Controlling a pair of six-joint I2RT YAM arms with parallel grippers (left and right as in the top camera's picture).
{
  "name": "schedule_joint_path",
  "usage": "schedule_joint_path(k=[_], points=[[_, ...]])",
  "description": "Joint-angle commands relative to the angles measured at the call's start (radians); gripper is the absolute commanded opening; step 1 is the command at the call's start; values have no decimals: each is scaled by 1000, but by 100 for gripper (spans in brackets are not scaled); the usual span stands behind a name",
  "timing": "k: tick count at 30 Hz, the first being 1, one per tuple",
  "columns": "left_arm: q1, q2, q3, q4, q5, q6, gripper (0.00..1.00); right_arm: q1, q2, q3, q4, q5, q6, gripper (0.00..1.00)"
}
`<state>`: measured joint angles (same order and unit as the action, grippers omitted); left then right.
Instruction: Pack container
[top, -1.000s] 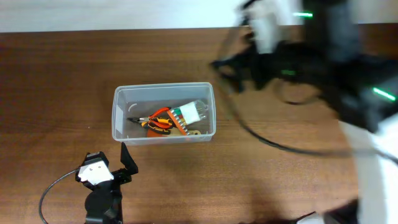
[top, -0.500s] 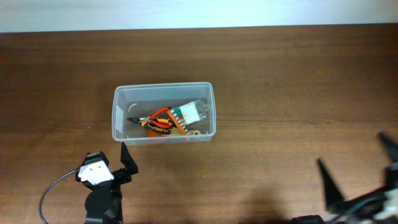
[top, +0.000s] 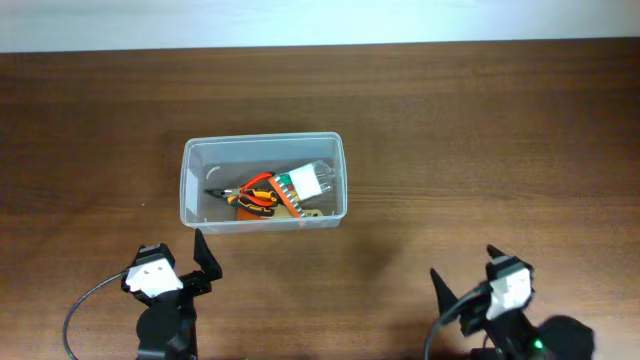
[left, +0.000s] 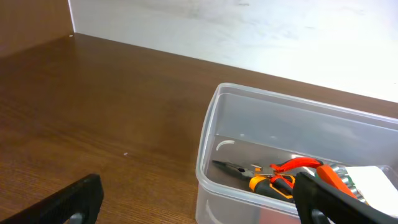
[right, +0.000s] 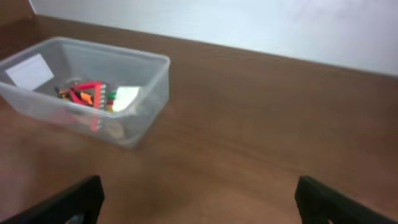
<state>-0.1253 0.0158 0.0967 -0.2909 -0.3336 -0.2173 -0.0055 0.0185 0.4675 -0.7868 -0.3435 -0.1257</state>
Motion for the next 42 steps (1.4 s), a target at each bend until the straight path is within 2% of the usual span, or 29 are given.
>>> schedule_joint_path(k=[1, 11, 42], points=[[-5, -4, -4, -1, -3, 9, 99, -9, -14, -76, 48, -23, 37, 98], [-5, -4, -4, -1, -3, 9, 99, -9, -14, -306, 167, -22, 37, 98], [-5, -4, -4, -1, -3, 9, 99, -9, -11, -303, 170, -16, 37, 98]])
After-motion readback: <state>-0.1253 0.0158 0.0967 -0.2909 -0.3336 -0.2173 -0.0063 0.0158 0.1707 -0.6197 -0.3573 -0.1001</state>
